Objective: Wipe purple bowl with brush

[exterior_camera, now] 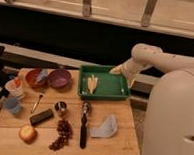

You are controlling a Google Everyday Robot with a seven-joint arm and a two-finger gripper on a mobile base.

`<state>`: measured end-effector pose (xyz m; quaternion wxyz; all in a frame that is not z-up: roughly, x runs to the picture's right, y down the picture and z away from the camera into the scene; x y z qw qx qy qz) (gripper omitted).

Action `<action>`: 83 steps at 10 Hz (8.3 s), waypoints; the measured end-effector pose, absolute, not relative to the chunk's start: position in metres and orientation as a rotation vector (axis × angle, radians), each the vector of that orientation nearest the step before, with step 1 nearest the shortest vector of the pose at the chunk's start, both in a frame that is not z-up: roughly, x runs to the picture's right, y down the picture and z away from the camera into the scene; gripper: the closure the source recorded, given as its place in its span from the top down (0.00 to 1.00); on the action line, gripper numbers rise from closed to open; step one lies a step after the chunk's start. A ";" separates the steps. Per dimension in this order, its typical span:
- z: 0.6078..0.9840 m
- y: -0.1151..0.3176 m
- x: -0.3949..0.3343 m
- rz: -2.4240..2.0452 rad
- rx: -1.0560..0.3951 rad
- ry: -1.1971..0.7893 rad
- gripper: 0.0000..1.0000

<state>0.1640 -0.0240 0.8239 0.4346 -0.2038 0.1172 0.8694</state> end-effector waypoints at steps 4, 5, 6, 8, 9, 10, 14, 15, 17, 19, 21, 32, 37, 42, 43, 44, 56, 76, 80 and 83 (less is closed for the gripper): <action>0.824 -0.024 0.164 2.165 -0.507 0.291 0.80; 0.824 -0.024 0.164 2.165 -0.507 0.292 0.80; 0.824 -0.024 0.164 2.165 -0.507 0.291 0.80; 0.824 -0.024 0.164 2.165 -0.507 0.292 0.80; 0.824 -0.024 0.164 2.165 -0.507 0.291 0.80; 0.824 -0.024 0.164 2.165 -0.507 0.291 0.80; 0.824 -0.024 0.164 2.165 -0.507 0.291 0.80; 0.824 -0.024 0.164 2.165 -0.507 0.291 0.80; 0.824 -0.024 0.164 2.165 -0.507 0.291 0.80; 0.824 -0.024 0.164 2.165 -0.507 0.291 0.80; 0.824 -0.024 0.164 2.165 -0.507 0.291 0.80; 0.789 0.060 0.067 1.825 -0.777 0.381 0.80; 0.789 0.060 0.066 1.821 -0.780 0.380 0.80; 0.784 0.089 0.038 1.715 -0.847 0.402 0.80; 0.778 0.104 0.026 1.682 -0.862 0.408 0.80; 0.773 0.114 0.016 1.656 -0.873 0.410 0.80; 0.816 0.213 -0.031 1.530 -0.902 0.542 0.69; 0.753 0.033 -0.080 1.151 -0.726 0.175 0.00; 0.749 0.038 -0.084 1.129 -0.729 0.176 0.00; 0.753 0.029 -0.083 1.120 -0.714 0.178 0.00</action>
